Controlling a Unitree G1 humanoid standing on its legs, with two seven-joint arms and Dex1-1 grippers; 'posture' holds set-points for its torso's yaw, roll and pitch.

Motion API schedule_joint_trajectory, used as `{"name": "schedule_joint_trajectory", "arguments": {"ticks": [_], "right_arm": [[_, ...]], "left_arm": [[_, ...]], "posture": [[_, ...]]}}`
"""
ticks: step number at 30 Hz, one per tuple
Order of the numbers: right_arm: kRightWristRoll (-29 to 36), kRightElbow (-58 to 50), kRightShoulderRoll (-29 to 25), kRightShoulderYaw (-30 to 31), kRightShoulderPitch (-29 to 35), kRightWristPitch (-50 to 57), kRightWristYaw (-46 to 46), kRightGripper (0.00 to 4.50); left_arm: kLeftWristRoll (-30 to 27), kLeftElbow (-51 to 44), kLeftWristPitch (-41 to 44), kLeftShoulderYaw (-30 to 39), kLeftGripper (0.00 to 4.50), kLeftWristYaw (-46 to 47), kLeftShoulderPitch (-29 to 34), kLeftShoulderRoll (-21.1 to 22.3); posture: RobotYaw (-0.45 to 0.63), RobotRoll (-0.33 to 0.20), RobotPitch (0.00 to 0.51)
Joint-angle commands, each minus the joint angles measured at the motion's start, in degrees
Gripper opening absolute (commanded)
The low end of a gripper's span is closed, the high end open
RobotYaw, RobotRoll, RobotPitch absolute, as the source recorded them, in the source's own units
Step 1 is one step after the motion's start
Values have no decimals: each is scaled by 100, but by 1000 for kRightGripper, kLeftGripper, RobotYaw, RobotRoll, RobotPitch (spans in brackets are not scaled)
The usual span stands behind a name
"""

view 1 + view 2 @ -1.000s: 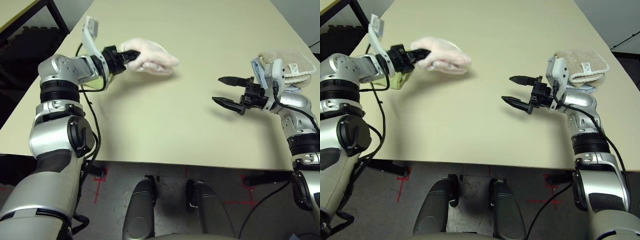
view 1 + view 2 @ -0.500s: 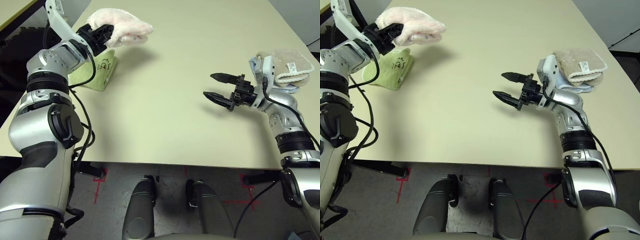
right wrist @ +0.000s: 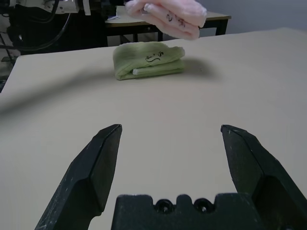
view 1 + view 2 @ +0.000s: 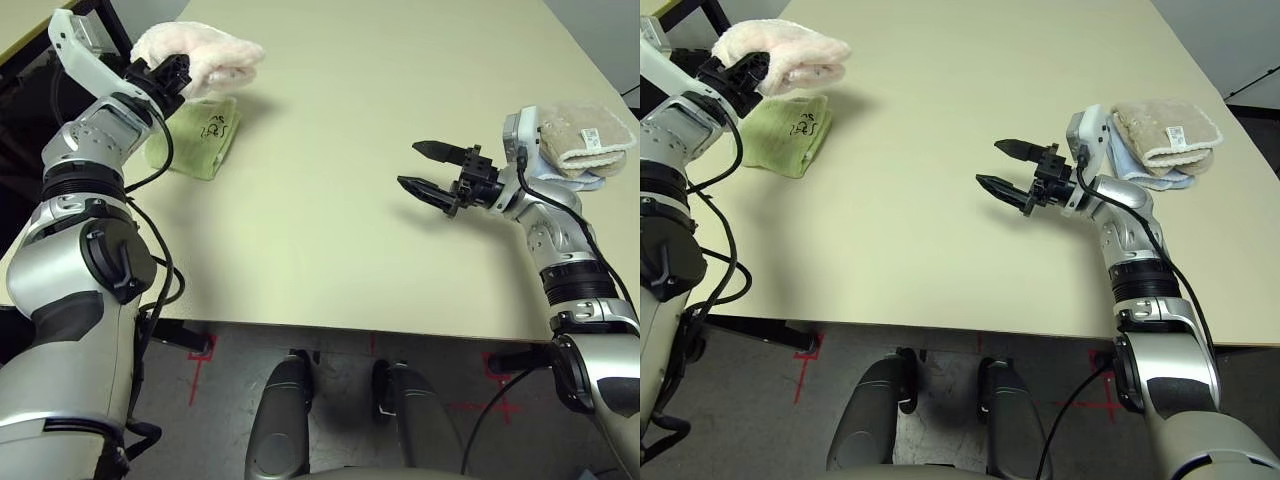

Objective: Fold the towel and set it aside.

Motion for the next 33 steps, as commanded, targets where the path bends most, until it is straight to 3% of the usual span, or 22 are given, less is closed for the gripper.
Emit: {"name": "schedule_joint_trajectory", "arguments": {"ticks": [1,17,33], "right_arm": [[13,-171,-70,34,97,67,41,4500],[-90,-136,-111,119,118,19,118,4500],[-117,-111,-134,146,122,-15,158,4500]], "left_arm": [[-121,-23,-90,119,17,124,147,44],[-1132,-1081,149,911,17,1037,624,-461],[-1609,-2178,609,939,17,1731,1340,-914]], "posture": [[109,0,163],[126,0,162],[122,0,159]]}}
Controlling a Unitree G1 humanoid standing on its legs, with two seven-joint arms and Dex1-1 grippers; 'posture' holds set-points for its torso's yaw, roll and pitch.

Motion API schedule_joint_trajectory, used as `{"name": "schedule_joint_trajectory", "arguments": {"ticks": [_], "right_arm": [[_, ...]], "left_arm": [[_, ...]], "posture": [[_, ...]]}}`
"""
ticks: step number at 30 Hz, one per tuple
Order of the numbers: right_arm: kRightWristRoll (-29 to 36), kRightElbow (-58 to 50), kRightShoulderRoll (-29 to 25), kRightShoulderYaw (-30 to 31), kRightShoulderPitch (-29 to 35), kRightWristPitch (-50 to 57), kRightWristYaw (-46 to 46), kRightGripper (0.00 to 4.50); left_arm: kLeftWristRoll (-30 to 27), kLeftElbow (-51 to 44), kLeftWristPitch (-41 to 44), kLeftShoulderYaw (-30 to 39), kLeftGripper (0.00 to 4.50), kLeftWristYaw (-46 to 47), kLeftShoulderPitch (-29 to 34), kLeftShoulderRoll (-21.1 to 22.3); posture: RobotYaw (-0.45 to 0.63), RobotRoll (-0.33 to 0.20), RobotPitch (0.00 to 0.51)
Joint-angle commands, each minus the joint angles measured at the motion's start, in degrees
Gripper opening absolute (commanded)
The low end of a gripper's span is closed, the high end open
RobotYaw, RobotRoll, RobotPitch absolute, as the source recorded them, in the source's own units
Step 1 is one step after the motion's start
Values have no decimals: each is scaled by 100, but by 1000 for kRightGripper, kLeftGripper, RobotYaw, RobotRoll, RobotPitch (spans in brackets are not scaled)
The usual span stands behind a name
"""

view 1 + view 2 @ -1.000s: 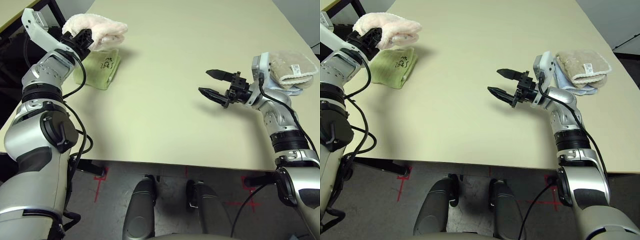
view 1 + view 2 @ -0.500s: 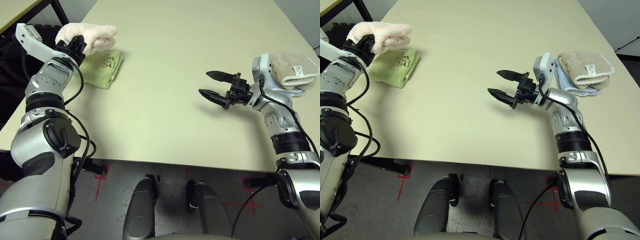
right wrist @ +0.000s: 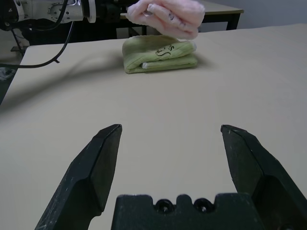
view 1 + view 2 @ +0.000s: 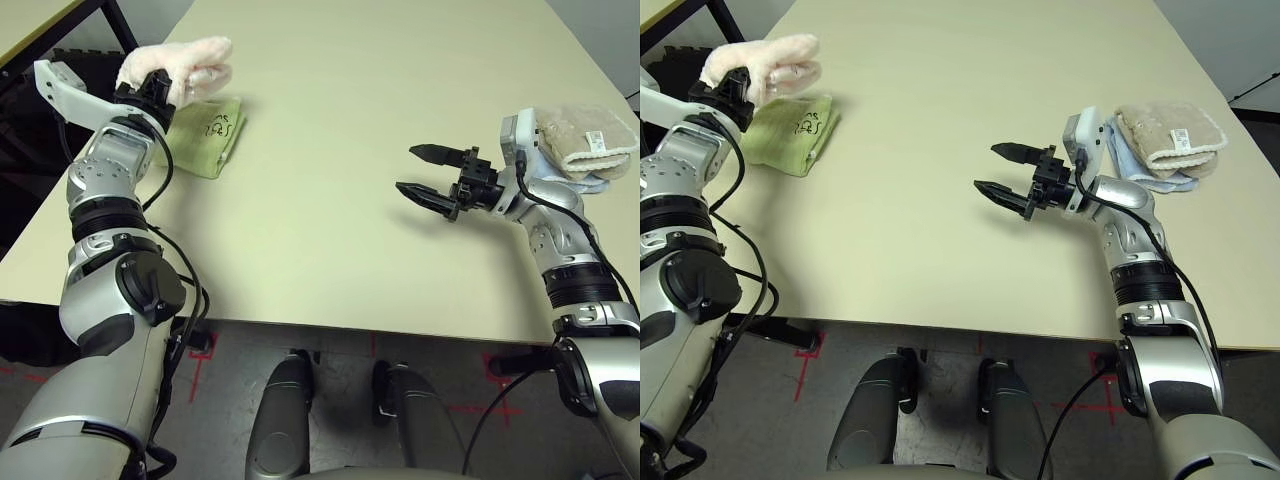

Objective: Fold the towel and set it aside.

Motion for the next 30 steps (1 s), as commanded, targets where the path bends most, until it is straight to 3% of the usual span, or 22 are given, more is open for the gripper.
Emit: {"name": "schedule_joint_trajectory", "arguments": {"ticks": [1,9,18,22,24,30], "right_arm": [[-61,45,-58,59,34,-58,50,4500],[-97,122,-63,85,6,-125,71,4500],[-102,189,-23,134,-30,-184,76,4500],[-107,221,-24,140,-36,-204,85,4500],[-108,222,-21,142,-26,-215,85,4500],[-115,280,-21,137,2,-284,94,4500]], "left_arm": [[-151,-353,127,19,17,139,189,-104],[-455,-1059,509,56,17,527,507,-396],[-555,-1331,779,45,17,910,722,-431],[-592,-1441,985,67,1225,1249,769,-451],[-723,-1668,1253,121,2050,1561,808,-492],[-1503,-2967,2813,481,4428,3023,1208,-571]], "posture": [[122,0,159],[131,0,157],[137,0,161],[137,0,161],[135,0,161],[146,0,165]]}}
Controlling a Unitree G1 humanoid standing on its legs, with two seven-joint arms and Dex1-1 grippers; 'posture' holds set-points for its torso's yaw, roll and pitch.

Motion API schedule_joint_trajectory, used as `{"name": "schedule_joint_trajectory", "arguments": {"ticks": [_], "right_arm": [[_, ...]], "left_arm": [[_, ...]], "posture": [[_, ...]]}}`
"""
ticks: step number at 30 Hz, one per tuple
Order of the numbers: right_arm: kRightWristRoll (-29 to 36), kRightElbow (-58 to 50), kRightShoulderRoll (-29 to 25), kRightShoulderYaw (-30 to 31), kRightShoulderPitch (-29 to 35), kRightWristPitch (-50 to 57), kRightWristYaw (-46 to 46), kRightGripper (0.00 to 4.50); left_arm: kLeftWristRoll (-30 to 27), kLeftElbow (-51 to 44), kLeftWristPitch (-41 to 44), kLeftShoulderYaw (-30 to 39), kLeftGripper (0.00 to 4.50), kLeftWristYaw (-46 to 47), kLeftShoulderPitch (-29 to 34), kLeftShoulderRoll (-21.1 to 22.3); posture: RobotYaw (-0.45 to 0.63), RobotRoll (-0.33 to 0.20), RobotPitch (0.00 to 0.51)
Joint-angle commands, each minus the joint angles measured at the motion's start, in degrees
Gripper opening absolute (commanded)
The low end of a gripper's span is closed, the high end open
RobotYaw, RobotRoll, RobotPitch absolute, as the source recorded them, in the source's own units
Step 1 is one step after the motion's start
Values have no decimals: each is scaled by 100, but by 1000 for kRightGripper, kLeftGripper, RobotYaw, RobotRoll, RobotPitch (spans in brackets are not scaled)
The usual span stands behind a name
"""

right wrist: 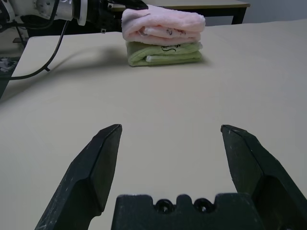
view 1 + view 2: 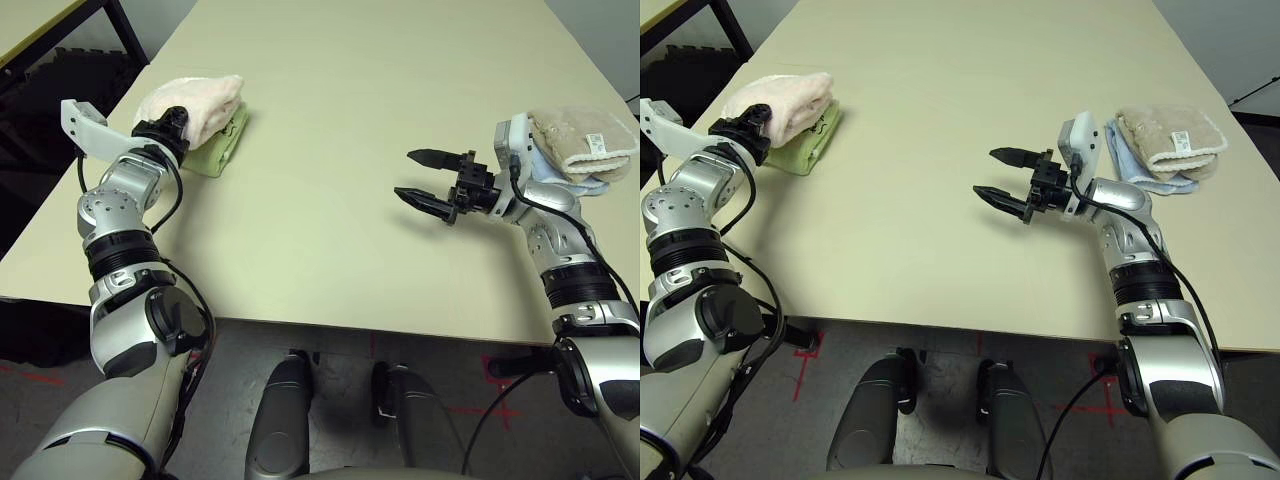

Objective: Fold the towel and set it aside.

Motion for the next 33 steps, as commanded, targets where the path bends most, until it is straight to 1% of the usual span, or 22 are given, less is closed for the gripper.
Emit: {"name": "schedule_joint_trajectory", "arguments": {"ticks": [1,3,4,6,9,11,14,15,16,17,18,19,20,21,22,24,25,28,30,31,33], "right_arm": [[-39,83,-20,15,26,-91,41,4500],[-38,102,-7,17,25,-108,42,4500],[-37,113,8,18,17,-119,37,4500],[-34,126,29,18,4,-134,30,4500],[-28,134,49,19,-9,-144,26,4500],[-28,154,57,18,-25,-156,27,4500],[-38,221,62,-1,-69,-185,18,4500],[-40,250,64,-16,-91,-199,-5,4500],[-43,277,65,-31,-110,-216,-34,4500],[-58,317,75,-58,-138,-247,-113,4500],[-65,352,91,-96,-163,-272,-222,4500],[-68,375,103,-116,-182,-289,-299,4500],[-41,380,140,-179,-199,-244,-489,4500],[-81,392,188,-241,-201,-229,-830,4500],[-159,423,238,-301,-202,-225,-1238,4500],[-316,518,378,-478,-214,-291,-2163,4500],[-367,555,454,-561,-236,-288,-2578,4500],[-497,659,693,-776,-309,-404,-3660,4500],[-618,750,794,-865,-385,-479,-4275,4500],[-720,873,818,-907,-449,-585,-4632,4500],[-903,1139,793,-917,-537,-783,-5060,4500]], "left_arm": [[-498,-647,982,274,4428,849,291,24],[-750,-900,1662,420,4428,1346,414,102],[-838,-1068,2211,530,4428,1650,538,220],[-977,-1312,2892,678,4428,2013,700,365],[-903,-1553,3620,877,4428,2230,856,625],[-834,-1739,4076,666,4428,1895,903,997],[-885,-2130,4369,-332,4428,823,885,1766],[-750,-2431,4058,-1062,4428,57,1009,2239],[-657,-2585,3804,-1518,4428,-491,1032,2505],[-457,-2696,3371,-2058,4428,-1215,1039,2818],[-135,-2792,2781,-2594,4428,-1961,1082,3124],[116,-2794,2347,-2928,4428,-2484,1101,3321],[398,-2669,1882,-3200,4428,-2850,1029,3355],[874,-2489,1123,-3573,4428,-3282,953,3346],[1200,-2230,396,-3747,4428,-3652,844,3172],[1912,-1604,-803,-4129,4428,-4094,635,2876],[2151,-1295,-1331,-4176,4428,-4250,552,2710],[2595,-370,-2584,-4121,4428,-4467,312,2098],[2751,149,-3136,-3990,4428,-4470,166,1732],[2929,486,-3547,-3983,4428,-4366,70,1520],[3126,1058,-4116,-3886,4428,-4071,-109,1126]], "posture": [[149,0,165],[151,0,167],[153,0,166],[154,0,167],[162,0,167],[164,0,168],[171,0,168],[173,0,169],[173,0,169],[176,0,170],[177,0,171],[178,0,171],[178,0,171],[175,0,172],[172,0,173],[167,0,175],[163,0,174],[154,0,176],[154,0,173],[153,0,176],[147,0,178]]}}
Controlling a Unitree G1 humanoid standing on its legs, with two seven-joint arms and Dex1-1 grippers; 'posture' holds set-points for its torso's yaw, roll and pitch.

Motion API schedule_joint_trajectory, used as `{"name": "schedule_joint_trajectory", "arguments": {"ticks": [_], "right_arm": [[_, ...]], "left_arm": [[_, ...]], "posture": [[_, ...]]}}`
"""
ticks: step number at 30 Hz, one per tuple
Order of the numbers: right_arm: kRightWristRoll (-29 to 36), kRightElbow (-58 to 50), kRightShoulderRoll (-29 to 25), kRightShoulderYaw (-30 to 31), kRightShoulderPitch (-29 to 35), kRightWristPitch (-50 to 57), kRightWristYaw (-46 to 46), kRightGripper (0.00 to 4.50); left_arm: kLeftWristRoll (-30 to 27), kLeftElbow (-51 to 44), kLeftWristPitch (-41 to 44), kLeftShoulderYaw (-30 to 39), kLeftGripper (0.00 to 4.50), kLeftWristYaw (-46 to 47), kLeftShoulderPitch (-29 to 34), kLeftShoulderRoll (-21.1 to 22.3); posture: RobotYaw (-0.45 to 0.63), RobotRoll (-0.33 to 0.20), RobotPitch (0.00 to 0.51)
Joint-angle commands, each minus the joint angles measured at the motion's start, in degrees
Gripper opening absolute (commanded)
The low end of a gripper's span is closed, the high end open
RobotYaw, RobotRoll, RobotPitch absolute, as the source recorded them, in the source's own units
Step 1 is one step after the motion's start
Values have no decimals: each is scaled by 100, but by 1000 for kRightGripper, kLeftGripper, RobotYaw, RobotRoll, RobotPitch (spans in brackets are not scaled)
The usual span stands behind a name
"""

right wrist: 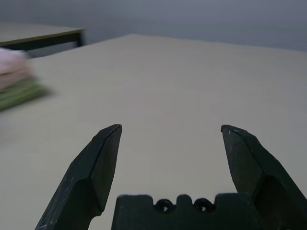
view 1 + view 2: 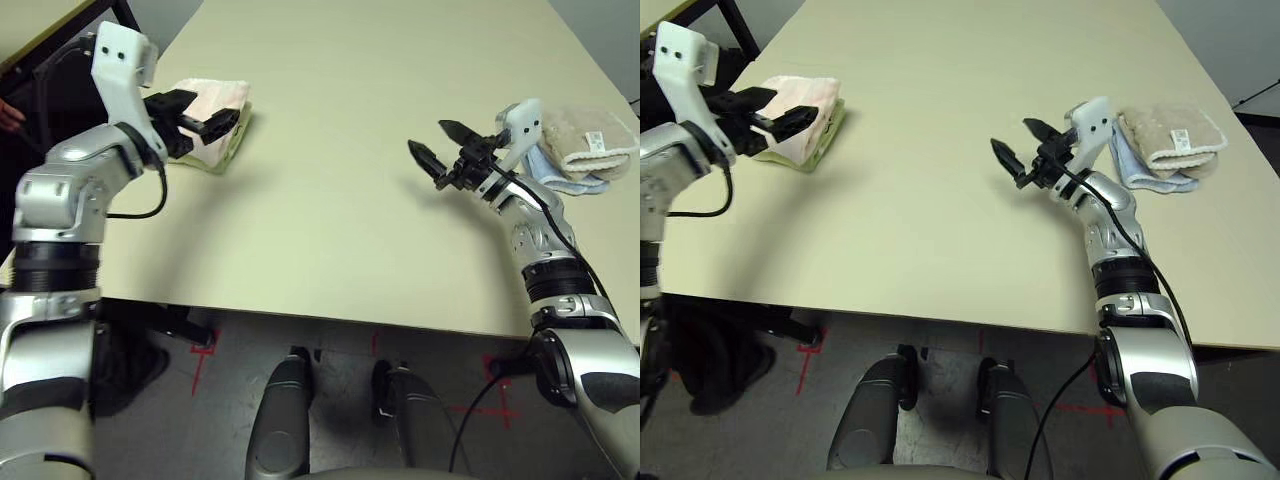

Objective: Fold the towel and set it aside.

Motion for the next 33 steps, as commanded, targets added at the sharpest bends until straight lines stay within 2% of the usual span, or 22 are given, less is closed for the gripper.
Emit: {"name": "schedule_joint_trajectory", "arguments": {"ticks": [1,6,11,14,18,33], "right_arm": [[-344,468,-58,-104,-162,-413,-823,4500],[-551,1347,-262,-168,-372,-1032,-1294,4500],[-441,1986,-453,-286,-462,-1508,-1170,4500],[-364,2213,-609,-336,-430,-1654,-936,4500],[-190,2324,-682,-482,-469,-1644,-551,4500],[-188,2418,-684,-524,-548,-1484,-339,4500]], "left_arm": [[461,959,-1057,191,4428,439,-265,-526],[1141,2308,-2261,249,4428,1485,-621,-1194],[1522,3164,-3059,374,4428,2121,-733,-1193],[1608,3464,-3242,432,4428,1949,-616,-1070],[1453,3617,-3383,672,4428,1569,-504,-1025],[1541,3800,-3211,1012,4428,1704,-527,-1025]], "posture": [[143,0,176],[101,0,174],[57,0,173],[28,0,171],[21,0,163],[10,0,166]]}}
